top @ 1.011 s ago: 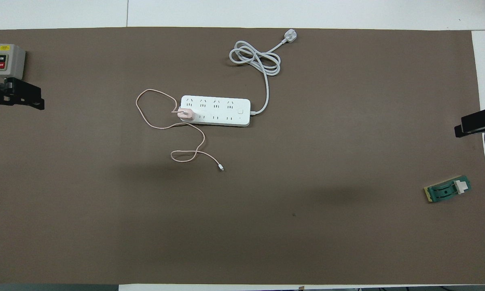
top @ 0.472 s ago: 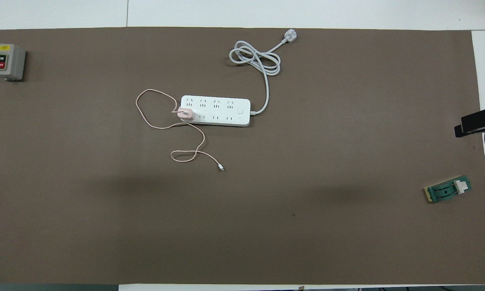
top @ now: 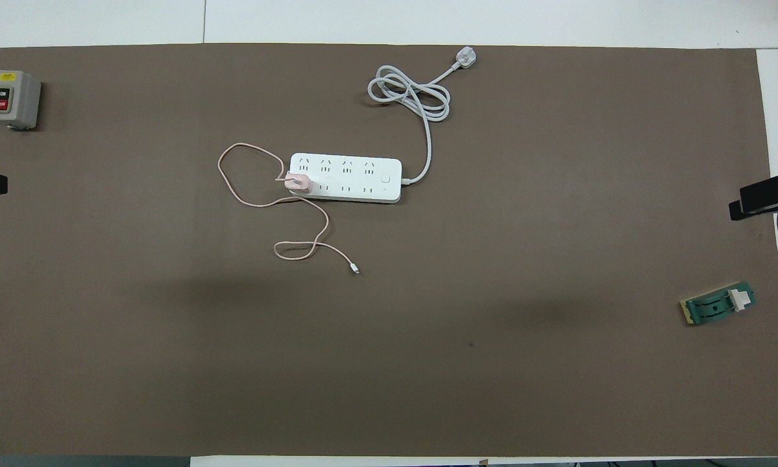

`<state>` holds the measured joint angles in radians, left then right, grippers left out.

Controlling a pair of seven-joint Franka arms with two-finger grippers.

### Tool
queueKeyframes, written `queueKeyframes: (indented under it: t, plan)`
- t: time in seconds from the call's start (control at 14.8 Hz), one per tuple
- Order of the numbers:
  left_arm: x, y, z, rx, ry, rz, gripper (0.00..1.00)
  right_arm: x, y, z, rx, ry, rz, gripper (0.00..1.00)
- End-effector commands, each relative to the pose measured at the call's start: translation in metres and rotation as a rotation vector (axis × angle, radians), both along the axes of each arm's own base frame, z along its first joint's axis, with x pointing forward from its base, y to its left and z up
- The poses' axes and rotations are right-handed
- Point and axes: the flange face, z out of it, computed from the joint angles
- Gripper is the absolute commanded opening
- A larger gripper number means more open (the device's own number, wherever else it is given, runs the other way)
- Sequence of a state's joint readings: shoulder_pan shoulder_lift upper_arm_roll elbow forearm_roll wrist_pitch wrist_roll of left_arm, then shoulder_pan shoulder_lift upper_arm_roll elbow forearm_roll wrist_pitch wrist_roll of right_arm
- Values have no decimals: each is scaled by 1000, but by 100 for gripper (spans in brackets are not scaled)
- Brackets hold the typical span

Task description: Plug charger into power strip

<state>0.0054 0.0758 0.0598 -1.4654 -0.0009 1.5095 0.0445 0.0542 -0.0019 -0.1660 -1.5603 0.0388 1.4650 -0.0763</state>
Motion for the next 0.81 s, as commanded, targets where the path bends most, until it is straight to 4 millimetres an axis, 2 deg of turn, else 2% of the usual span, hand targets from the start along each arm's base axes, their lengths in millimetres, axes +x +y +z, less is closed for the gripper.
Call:
queueKeyframes:
  t: [0.0, 0.13, 0.34, 0.47, 0.61, 0.74]
  plan:
    - [-21, -17, 6, 11, -20, -37, 100, -6, -3, 2, -11, 4, 5, 100]
    - [-42, -18, 4, 6, -7, -39, 100, -6, -3, 2, -11, 4, 5, 100]
    - [-29, -32, -10, 19, 9, -67, 100, -6, -2, 2, -9, 4, 5, 100]
    - [-28, -35, -12, 16, 12, -78, 100, -6, -2, 2, -9, 4, 6, 100]
    - [-31, -54, -13, 9, 15, -107, 100, -6, -2, 2, -9, 4, 5, 100]
    - [-28, -55, -15, 9, 18, -104, 100, -6, -3, 2, -11, 4, 5, 100]
